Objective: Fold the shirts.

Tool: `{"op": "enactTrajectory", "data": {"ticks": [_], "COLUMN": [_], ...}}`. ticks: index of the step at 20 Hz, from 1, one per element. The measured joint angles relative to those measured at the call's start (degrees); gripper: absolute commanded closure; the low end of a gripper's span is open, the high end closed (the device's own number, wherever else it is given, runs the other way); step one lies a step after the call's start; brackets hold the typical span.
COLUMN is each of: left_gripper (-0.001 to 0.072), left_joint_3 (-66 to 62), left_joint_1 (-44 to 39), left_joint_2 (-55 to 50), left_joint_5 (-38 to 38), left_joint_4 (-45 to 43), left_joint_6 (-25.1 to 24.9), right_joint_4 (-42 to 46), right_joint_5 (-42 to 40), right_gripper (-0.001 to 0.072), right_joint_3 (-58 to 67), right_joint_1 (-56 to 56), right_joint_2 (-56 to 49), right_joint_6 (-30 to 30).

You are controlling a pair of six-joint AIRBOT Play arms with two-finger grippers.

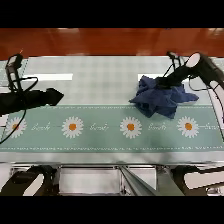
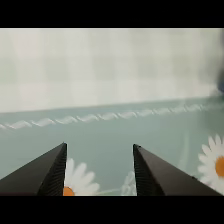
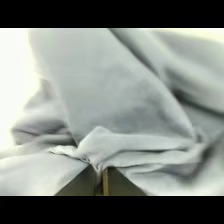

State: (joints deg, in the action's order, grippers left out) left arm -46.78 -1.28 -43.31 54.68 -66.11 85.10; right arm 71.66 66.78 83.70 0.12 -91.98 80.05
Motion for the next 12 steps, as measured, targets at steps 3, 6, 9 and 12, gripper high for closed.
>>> {"op": "enactTrajectory", "data": {"ticks": [3,6,9,12], "left_gripper": [0.0200,0.0200,0.0200,0.0200], "left_joint_3": [-0.87,-1.20,-1.20,-1.22], "left_joint_1": [5.42,9.38,11.17,11.78], "left_joint_2": [0.55,0.85,1.14,1.62], "left_joint_5": [0.13,1.99,4.22,5.33], "left_joint_4": [-1.55,-2.03,-1.68,-0.42], "left_joint_6": [0.94,1.42,1.55,1.60], "right_joint_4": [0.52,1.29,3.23,6.62], "right_joint_5": [1.57,3.04,2.97,0.28], "right_gripper": [0.0689,0.0689,0.0689,0.0689], "right_joint_3": [8.63,18.27,28.37,34.99], "right_joint_1": [0.17,1.46,4.83,9.88], "right_joint_2": [5.77,11.43,15.34,18.60], "right_joint_6": [-1.01,-1.77,-2.12,-2.05]}}
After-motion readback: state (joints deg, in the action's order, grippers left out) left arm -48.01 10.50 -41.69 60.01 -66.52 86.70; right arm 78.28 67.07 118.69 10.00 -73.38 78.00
